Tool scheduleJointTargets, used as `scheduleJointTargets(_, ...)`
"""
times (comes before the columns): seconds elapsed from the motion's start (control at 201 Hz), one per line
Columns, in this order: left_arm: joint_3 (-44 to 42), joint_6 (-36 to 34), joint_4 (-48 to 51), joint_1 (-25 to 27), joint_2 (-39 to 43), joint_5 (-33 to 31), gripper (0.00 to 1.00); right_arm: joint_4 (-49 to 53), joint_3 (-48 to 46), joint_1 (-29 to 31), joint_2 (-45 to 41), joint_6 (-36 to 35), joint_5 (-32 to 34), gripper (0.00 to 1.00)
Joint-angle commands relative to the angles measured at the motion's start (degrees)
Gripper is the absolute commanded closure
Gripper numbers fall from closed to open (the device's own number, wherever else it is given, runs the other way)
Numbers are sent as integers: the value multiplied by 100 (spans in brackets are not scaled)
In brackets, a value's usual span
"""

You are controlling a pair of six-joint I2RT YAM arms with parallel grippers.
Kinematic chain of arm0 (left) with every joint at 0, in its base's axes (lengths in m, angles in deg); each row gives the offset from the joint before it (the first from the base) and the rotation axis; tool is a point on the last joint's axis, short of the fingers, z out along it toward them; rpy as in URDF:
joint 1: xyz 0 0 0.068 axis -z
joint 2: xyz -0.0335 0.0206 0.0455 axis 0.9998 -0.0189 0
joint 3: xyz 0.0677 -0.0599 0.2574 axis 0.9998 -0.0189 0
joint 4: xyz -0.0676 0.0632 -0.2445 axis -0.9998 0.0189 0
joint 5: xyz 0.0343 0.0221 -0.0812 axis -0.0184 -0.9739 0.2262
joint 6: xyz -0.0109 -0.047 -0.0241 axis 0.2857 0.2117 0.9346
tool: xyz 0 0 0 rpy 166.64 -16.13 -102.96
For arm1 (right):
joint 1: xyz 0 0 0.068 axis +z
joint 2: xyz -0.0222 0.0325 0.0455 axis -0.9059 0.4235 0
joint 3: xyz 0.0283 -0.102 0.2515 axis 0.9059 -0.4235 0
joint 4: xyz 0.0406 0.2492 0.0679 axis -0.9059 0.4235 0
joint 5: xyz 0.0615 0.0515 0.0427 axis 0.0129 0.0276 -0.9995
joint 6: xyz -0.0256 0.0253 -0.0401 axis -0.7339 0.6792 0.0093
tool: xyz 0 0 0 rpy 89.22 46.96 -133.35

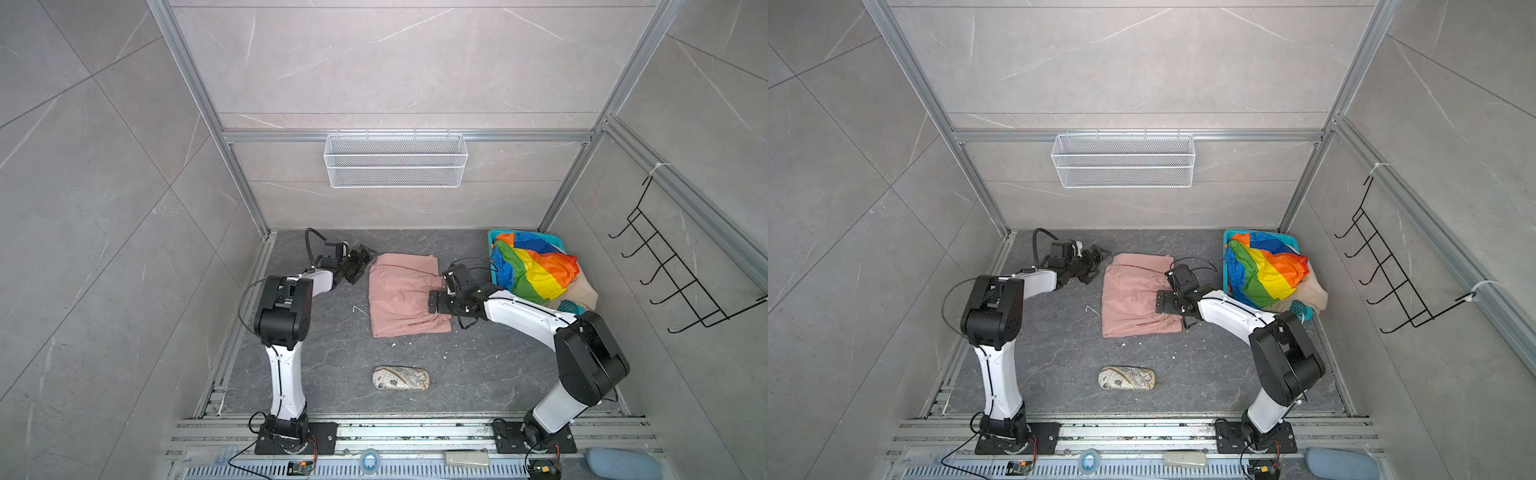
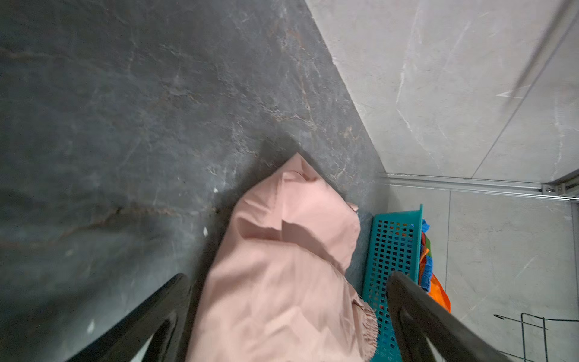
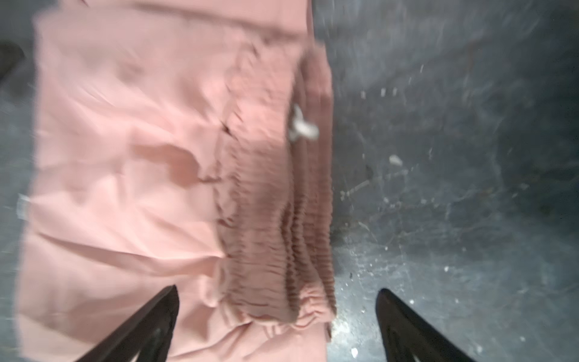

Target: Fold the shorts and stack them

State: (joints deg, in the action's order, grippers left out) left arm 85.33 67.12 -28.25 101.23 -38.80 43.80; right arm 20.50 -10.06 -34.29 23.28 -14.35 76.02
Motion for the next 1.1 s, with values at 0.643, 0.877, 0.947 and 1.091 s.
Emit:
scheduleJointTargets(0.643,-2071,920,-1728,1143,725,-248,0,442,1522,-670,1618,-479,-406,1)
scheduleJointTargets(0.877,-1095,-1861,1370,1158,2011,-1502,0,153,732,-671,407,-547,-751,1)
scheduleJointTargets(0.947,-902,-2461,2071,1111,2203,-2055,0,-27,395,-668,188,-479,-709,1)
scheduleJointTargets(1.091,-853,-2676,2482,640,2173,-1458,0,-618,-283,-669,-155,-234,-923,1)
